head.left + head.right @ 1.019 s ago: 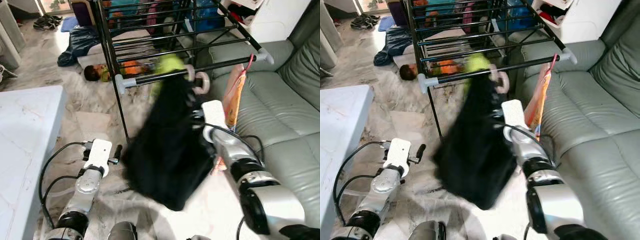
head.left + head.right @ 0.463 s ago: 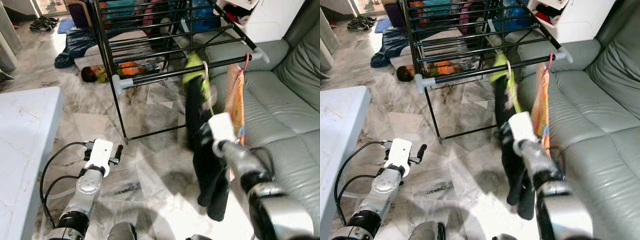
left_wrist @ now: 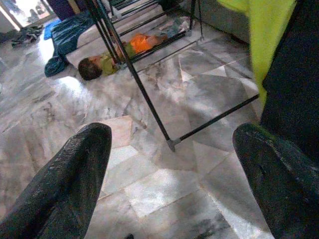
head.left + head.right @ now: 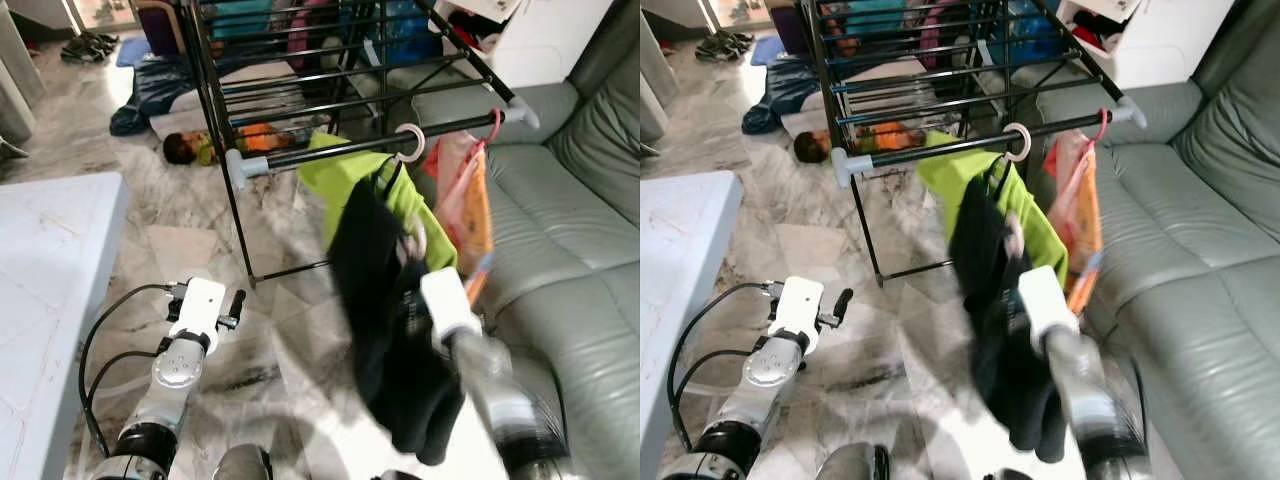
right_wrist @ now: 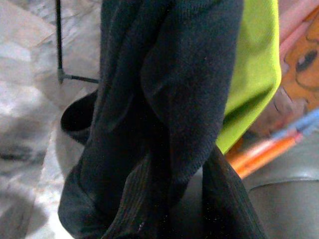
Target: Hang hanger
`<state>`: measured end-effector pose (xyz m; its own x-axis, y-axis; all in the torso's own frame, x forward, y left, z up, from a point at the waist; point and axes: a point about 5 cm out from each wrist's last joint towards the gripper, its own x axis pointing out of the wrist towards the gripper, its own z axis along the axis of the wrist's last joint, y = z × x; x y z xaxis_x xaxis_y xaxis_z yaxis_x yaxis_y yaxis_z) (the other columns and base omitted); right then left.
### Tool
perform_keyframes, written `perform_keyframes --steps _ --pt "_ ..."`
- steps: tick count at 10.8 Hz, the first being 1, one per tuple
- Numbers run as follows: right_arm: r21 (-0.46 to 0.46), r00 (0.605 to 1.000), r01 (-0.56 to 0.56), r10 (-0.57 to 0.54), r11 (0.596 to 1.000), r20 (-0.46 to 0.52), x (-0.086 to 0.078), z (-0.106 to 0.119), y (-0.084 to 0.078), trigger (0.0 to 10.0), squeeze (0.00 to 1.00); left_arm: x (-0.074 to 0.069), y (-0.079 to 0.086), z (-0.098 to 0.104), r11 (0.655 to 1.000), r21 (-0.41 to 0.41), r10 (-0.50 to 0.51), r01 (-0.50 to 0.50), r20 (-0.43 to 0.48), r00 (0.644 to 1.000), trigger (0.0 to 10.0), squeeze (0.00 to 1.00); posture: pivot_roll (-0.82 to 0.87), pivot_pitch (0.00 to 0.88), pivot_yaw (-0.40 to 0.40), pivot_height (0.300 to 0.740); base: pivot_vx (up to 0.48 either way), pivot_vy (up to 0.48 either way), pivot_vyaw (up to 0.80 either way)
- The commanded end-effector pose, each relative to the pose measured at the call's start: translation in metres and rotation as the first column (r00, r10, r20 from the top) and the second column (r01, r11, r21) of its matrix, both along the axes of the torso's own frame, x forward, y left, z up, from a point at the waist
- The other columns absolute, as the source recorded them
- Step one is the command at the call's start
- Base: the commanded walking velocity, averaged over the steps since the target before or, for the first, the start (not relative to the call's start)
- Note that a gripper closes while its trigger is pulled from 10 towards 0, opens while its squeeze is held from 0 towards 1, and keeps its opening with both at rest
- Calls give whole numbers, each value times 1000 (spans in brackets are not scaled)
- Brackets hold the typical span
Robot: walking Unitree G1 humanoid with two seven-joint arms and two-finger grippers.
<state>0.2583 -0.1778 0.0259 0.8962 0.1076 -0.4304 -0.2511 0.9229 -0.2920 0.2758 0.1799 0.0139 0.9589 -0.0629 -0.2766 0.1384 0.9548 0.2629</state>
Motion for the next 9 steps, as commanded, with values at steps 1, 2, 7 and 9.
perform_keyframes --steps 1,2,7,9 --pt "-5 998 -18 18 1000 68 1 15 4 10000 0 2 0 2 1000 4 -18 18 1 1000 10000 0 -53 0 -8 740 0 0 0" --pt "-21 997 -44 45 999 60 -25 14 -1 10000 0 3 1 2 1000 3 -24 24 1 1000 10000 0 -54 0 -9 740 0 0 0" --pt "26 964 -195 187 980 190 -29 27 17 10000 0 7 5 8 1000 -27 -6 7 29 1000 10000 0 -57 0 7 740 0 0 0" --pt "114 965 -177 150 978 214 -5 33 29 10000 0 6 21 8 998 -33 49 -48 26 998 10000 0 -48 0 4 740 0 0 0"
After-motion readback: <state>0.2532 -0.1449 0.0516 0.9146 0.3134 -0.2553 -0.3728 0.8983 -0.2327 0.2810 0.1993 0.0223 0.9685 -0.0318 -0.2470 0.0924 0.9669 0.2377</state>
